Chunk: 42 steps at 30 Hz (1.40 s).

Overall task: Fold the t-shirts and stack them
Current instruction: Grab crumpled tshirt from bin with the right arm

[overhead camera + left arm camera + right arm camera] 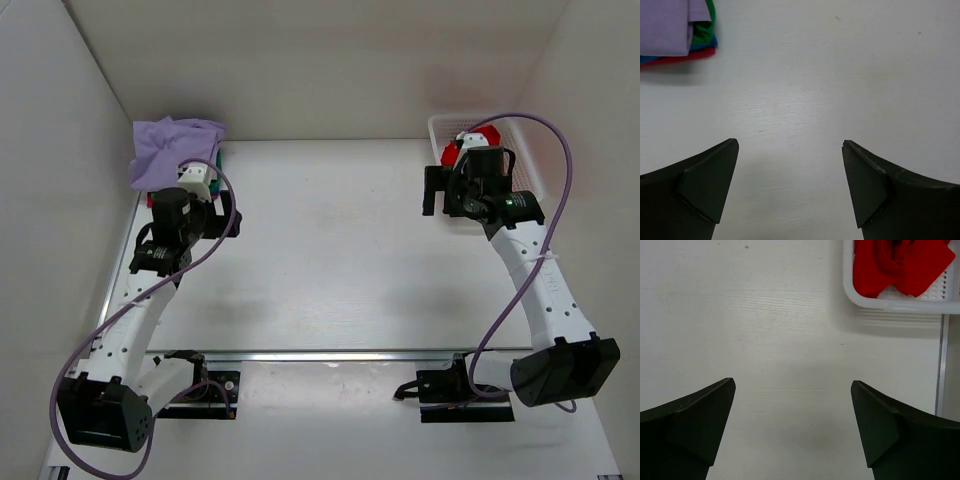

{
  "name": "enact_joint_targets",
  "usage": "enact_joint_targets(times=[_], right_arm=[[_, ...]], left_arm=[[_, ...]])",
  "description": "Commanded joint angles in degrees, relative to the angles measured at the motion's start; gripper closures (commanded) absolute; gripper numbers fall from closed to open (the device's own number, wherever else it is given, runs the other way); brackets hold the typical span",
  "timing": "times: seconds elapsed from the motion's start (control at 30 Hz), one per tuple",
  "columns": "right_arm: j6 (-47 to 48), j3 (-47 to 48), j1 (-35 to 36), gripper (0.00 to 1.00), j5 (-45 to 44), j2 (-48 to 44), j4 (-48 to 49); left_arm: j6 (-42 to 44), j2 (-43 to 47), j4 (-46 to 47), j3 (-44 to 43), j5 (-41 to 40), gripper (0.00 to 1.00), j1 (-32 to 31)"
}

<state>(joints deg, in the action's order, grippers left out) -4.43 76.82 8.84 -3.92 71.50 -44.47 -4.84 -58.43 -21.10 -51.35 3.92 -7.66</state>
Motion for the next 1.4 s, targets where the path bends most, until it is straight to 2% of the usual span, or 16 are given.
enact_joint_targets(times=[0.0, 0.07, 0.13, 0.2, 0.27, 0.37, 0.43, 0.47, 0.73, 0.83, 0.9, 0.93, 0.97, 1.0, 1.13, 1.37], right_arm=[[3.55, 1.15, -1.62, 0.01, 1.35, -0.92, 1.75], [0.32, -0.6, -2.07, 0.01, -3.69, -1.54, 3.85], [3.72, -1.23, -3.56, 0.01, -0.74, 0.2, 5.7], [1.98, -0.71, -4.52, 0.01, -6.16, 1.95, 7.8], [2.49, 1.4, -8.3, 0.01, -5.58, 5.74, 10.01], [2.67, 9.21, -13.75, 0.01, 0.83, 16.1, 11.95], [0.83, 17.27, -15.86, 0.16, 0.49, 26.0, 10.37], [0.82, 20.97, -15.87, 0.19, 0.58, 30.14, 10.37], [-2.6, 39.09, -16.05, 0.23, 3.22, 52.49, 11.33], [-4.01, 52.32, -15.52, 0.22, 3.4, 62.84, 5.65], [-4.45, 65.24, -15.87, 0.45, 4.7, 70.49, -0.07], [-4.8, 66.09, -15.96, 0.53, 5.06, 70.79, -0.35], [-5.5, 65.05, -16.66, 0.89, 5.15, 70.62, 0.6], [-5.68, 65.65, -16.92, 1.0, 4.2, 69.74, 0.09], [-3.57, 68.47, -16.49, 0.99, -0.29, 65.88, -2.38], [-3.13, 65.84, -15.0, 1.0, 9.09, 42.86, 2.81]], left_arm=[[-7.8, 2.09, 2.38, 1.68, 9.68, 0.05, 0.98], [-10.27, 2.27, 5.28, 4.15, 11.71, 0.04, -0.5], [-12.21, 2.01, 6.42, 5.82, 10.76, 0.03, -2.0], [-12.12, 0.87, 6.77, 6.09, 12.76, 0.03, -1.83], [-12.21, -0.45, 6.51, 6.18, 13.39, 0.03, -0.69], [-12.3, -1.68, 6.6, 5.39, 14.36, 0.05, -0.25], [-12.73, -2.03, 7.39, 5.39, 14.89, 0.06, -1.39], [-12.82, -2.12, 7.83, 5.39, 15.23, 0.06, -1.74], [-10.55, -5.2, 6.26, 4.42, 14.46, 0.07, -2.27], [-9.49, -6.25, 5.37, 3.8, 14.44, 0.08, -2.1], [-9.57, -6.52, 5.28, 3.54, 14.44, 0.07, -1.92], [-9.4, -6.43, 5.02, 3.71, 14.1, 0.08, -1.75], [-9.14, -6.34, 5.11, 3.8, 13.83, 0.07, -1.83], [-8.96, -6.34, 4.32, 4.15, 13.92, 0.08, -1.57], [-8.34, -5.47, 3.96, 3.89, 14.18, 0.07, -1.83], [-8.61, -1.95, 2.57, 4.42, 14.28, 0.07, -1.74]])
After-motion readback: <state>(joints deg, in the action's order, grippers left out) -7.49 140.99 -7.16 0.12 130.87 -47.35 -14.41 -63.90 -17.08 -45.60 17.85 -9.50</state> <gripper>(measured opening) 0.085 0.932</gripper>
